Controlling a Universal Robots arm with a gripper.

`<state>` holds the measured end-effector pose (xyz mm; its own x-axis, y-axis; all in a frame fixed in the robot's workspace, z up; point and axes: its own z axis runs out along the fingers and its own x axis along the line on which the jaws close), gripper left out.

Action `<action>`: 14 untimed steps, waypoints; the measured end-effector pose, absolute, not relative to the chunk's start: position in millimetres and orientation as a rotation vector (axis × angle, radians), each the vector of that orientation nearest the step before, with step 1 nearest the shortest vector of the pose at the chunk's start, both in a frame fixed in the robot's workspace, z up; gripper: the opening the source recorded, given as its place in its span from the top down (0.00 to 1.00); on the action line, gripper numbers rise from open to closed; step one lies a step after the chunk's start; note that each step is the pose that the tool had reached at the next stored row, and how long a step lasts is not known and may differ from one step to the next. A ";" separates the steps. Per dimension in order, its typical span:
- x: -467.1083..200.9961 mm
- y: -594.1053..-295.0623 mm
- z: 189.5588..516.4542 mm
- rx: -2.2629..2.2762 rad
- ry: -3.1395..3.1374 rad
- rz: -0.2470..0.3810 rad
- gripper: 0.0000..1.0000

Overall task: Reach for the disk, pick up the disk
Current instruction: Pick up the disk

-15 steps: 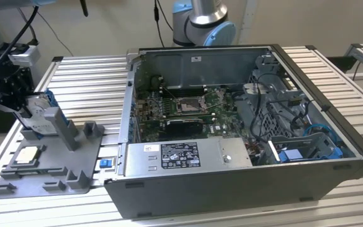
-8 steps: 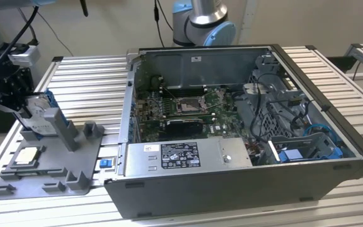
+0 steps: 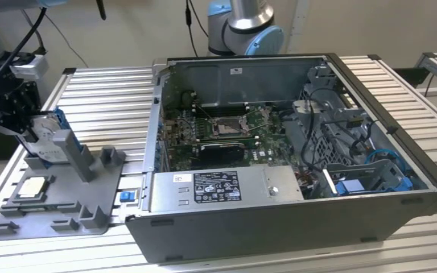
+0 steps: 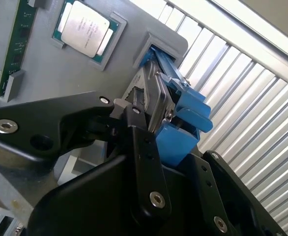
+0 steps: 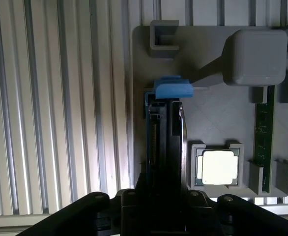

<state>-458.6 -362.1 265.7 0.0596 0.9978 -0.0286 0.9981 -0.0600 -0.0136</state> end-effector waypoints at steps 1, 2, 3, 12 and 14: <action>-458.6 -362.0 265.7 2.280 2.147 -0.047 1.00; -458.6 -362.0 265.7 2.280 2.148 -0.046 1.00; -458.6 -361.9 265.7 2.281 2.148 -0.045 1.00; -458.6 -362.1 265.8 2.282 2.149 -0.043 1.00; -458.6 -362.0 265.7 2.282 2.149 -0.044 1.00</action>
<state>-458.6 -362.0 265.7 0.0597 0.9979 -0.0251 0.9981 -0.0601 -0.0139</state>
